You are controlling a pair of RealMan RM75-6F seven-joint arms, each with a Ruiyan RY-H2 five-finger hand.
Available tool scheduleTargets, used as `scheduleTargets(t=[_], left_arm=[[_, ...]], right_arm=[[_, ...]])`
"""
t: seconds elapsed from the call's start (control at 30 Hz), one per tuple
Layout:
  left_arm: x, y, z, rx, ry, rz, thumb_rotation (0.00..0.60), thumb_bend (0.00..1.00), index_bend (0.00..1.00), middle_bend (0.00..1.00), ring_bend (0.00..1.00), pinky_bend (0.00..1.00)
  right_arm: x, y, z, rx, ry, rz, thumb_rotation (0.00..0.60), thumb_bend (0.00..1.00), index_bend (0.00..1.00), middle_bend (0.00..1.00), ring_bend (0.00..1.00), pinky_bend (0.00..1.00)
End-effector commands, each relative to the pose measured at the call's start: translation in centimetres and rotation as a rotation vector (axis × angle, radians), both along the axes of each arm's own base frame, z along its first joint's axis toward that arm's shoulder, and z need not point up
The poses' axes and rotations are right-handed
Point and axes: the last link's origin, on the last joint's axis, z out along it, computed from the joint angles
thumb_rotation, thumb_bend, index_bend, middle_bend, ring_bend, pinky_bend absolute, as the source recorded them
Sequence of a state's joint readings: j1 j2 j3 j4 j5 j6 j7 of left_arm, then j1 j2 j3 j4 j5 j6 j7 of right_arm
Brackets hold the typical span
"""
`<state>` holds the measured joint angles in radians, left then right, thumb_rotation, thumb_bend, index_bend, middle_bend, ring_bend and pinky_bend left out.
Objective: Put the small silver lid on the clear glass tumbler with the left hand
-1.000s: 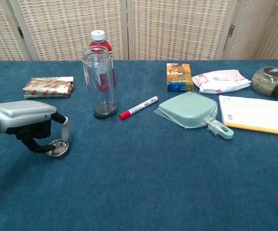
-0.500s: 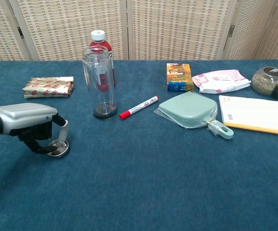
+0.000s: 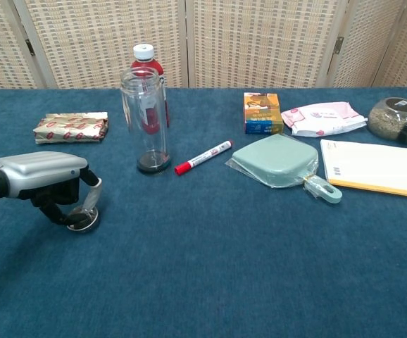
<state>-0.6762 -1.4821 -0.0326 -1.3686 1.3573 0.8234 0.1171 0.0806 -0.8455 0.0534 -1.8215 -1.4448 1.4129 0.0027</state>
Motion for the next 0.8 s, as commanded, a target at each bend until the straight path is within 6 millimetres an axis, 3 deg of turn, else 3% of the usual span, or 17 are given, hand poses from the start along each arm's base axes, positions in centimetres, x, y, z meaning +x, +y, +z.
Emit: scheduleTargets(t=[0.03, 0.27, 0.8], left_arm=[[-0.1, 0.0, 0.0, 0.005, -0.005, 0.001, 0.6, 0.42, 0.62, 1.0, 0.95, 1.0], [0.2, 0.2, 1.5, 0.031, -0.068, 0.028, 0.6, 0.45, 0.64, 1.0, 0.96, 1.0], [4.4, 2.4, 10.5, 0.143, -0.243, 0.053, 0.6, 0.45, 0.63, 1.0, 0.96, 1.0]], right_arm=[[0.0, 0.0, 0.0, 0.0, 0.0, 0.001, 0.6, 0.24, 0.0, 0.12, 0.03, 0.07], [0.0, 0.0, 0.0, -0.003, -0.001, 0.001, 0.6, 0.24, 0.0, 0.12, 0.03, 0.07], [0.2, -0.2, -0.3, 0.011, -0.001, 0.008, 0.6, 0.24, 0.0, 0.12, 0.03, 0.07]])
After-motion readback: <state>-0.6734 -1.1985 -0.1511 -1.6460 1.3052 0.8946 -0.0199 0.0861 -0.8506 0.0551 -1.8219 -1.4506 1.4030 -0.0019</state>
